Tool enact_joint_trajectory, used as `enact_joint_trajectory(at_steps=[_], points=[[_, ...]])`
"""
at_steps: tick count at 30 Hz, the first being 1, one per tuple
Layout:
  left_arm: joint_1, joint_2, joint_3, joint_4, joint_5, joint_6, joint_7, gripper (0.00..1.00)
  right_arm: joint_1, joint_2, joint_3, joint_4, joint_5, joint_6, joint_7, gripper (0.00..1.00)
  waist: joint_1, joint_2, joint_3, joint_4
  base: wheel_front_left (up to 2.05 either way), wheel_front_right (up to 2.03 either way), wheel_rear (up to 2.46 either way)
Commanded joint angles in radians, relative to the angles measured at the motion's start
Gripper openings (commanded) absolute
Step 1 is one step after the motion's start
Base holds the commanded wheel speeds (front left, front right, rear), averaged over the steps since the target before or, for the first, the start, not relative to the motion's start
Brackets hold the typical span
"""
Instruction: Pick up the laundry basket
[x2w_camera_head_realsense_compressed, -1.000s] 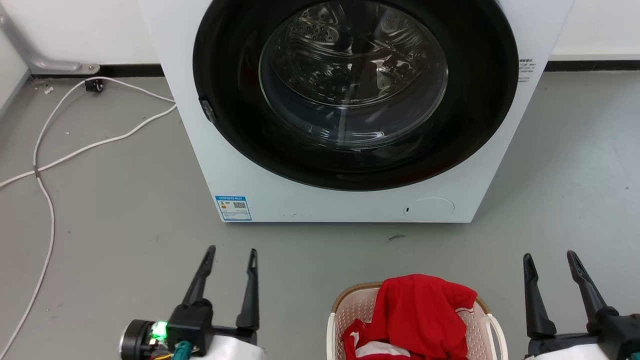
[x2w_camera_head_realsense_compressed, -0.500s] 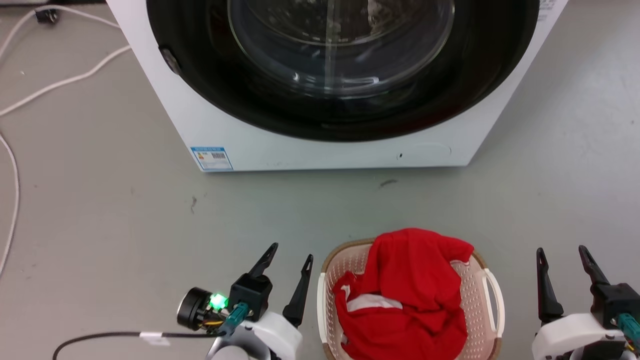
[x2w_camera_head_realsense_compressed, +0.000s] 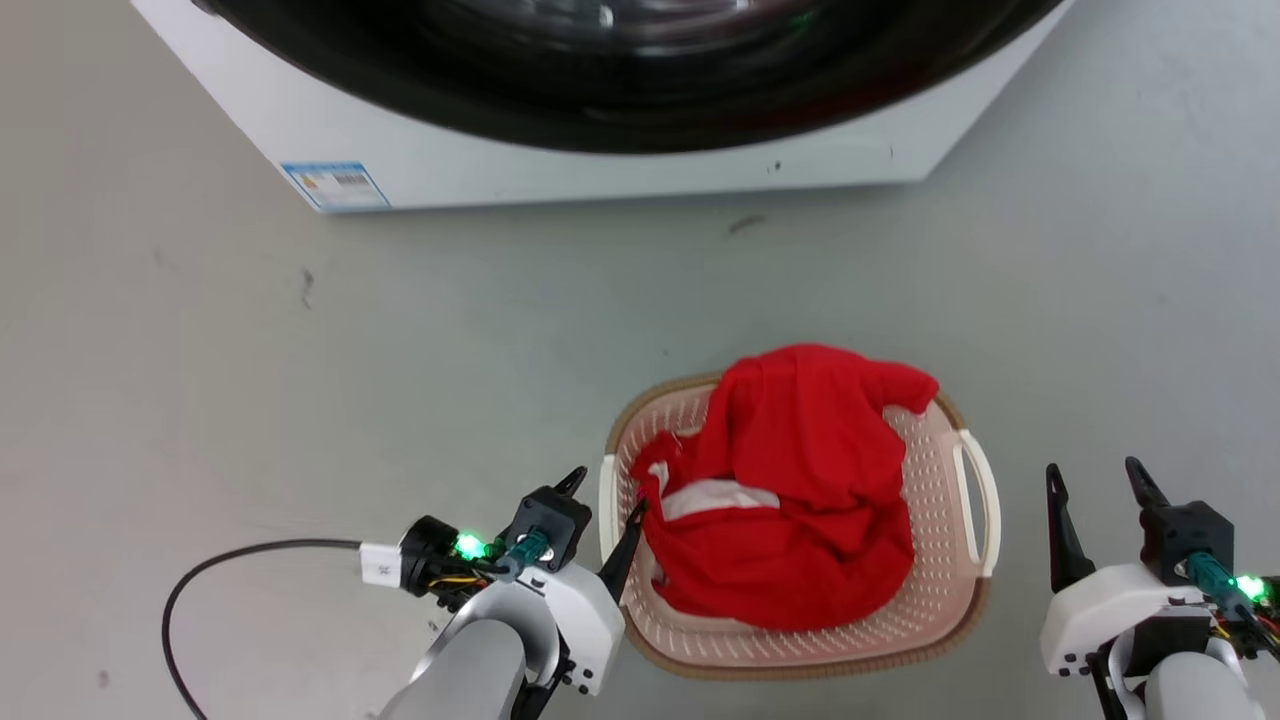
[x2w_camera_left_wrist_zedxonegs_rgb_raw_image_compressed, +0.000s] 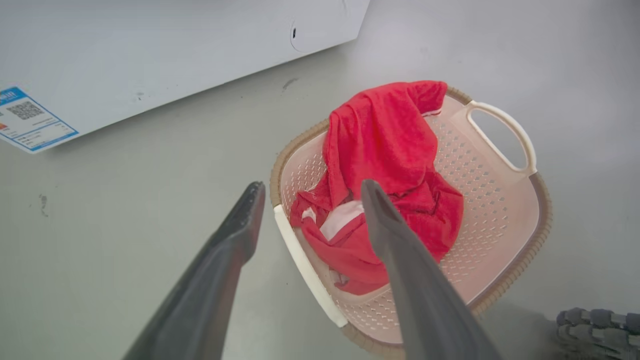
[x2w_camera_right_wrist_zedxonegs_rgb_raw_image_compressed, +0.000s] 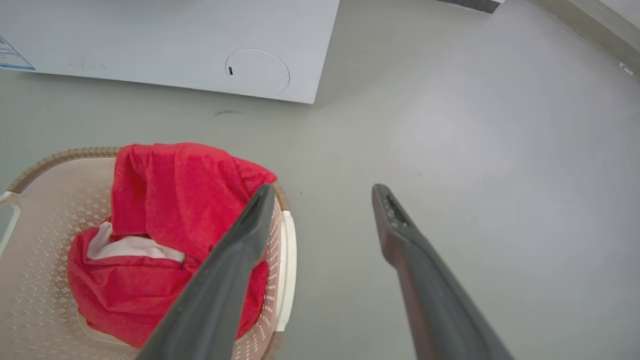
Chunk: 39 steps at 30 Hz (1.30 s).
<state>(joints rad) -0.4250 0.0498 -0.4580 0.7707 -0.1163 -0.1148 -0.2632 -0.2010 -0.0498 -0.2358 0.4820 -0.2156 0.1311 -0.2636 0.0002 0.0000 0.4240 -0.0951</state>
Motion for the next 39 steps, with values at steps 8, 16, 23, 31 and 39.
enact_joint_trajectory(at_steps=[8, 16, 23, 31, 39], points=[[-0.137, 0.001, -0.049, 0.197, -0.028, -0.006, -0.002, 1.0, -0.111, -0.001, -0.022, 0.14, -0.035, -0.001, -0.002, 1.0, -0.0002, 0.0, 0.151, -0.035, 0.0, 0.0, 0.0], [-0.23, 0.001, -0.059, 0.302, -0.043, -0.002, -0.002, 1.0, -0.209, -0.001, -0.01, 0.259, -0.06, -0.001, -0.002, 1.0, -0.0002, 0.0, 0.245, -0.043, 0.0, 0.0, 0.0], [-0.288, 0.001, -0.064, 0.359, -0.051, -0.002, -0.002, 1.0, -0.278, -0.001, -0.023, 0.326, -0.079, -0.001, -0.002, 1.0, -0.0002, 0.0, 0.313, -0.045, 0.0, 0.0, 0.0], [-0.333, 0.003, -0.079, 0.424, -0.071, 0.001, 0.0, 1.0, -0.35, -0.001, -0.037, 0.405, -0.106, -0.001, -0.002, 1.0, -0.0002, 0.0, 0.375, -0.048, 0.0, 0.0, 0.0], [-0.369, 0.004, -0.093, 0.445, -0.079, 0.003, 0.0, 1.0, -0.411, -0.001, -0.033, 0.458, -0.12, -0.001, -0.002, 1.0, -0.0002, 0.0, 0.417, -0.048, 0.0, 0.0, 0.0]])
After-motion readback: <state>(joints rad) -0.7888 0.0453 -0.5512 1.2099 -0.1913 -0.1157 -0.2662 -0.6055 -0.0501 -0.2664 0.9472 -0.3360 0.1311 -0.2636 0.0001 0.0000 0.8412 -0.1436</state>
